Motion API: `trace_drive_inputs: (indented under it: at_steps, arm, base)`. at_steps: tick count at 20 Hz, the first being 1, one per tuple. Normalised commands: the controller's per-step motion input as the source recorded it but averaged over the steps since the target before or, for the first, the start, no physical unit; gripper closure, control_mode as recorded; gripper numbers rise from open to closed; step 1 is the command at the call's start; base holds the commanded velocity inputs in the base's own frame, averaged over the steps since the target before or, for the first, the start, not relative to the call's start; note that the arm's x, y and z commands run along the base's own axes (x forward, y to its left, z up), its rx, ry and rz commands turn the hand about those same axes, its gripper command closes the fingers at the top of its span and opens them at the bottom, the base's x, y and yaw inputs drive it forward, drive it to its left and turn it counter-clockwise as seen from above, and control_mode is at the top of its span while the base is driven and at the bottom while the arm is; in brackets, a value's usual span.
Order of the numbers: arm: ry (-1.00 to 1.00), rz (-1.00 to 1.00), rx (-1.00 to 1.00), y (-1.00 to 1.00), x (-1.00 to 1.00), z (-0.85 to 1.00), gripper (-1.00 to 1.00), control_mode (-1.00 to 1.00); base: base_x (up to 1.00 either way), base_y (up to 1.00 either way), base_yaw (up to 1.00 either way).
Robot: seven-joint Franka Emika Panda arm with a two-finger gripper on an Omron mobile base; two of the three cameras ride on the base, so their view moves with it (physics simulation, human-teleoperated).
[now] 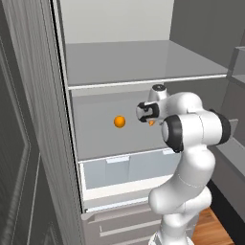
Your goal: Open the fridge, remove the orange, carrot, and steak, and place them on any counter.
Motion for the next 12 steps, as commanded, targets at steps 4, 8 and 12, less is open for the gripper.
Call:
trace_drive_inputs:
  at_steps: [4,8,12]
  arm:
    - [0.0,-0.02,0.0,-0.07,0.22,-0.06,-1.0,-1.0]
    - [0.0,-0.04,0.0,-0.1,0.02,-0.19,-1.0,-1.0]
    - [0.0,-0.04,0.0,-0.04,0.0,-0.34,1.0,-1.0]
  base:
    - [0.0,0.0,0.0]
    - [0.0,0.0,0.0]
    - [0.0,0.0,0.0]
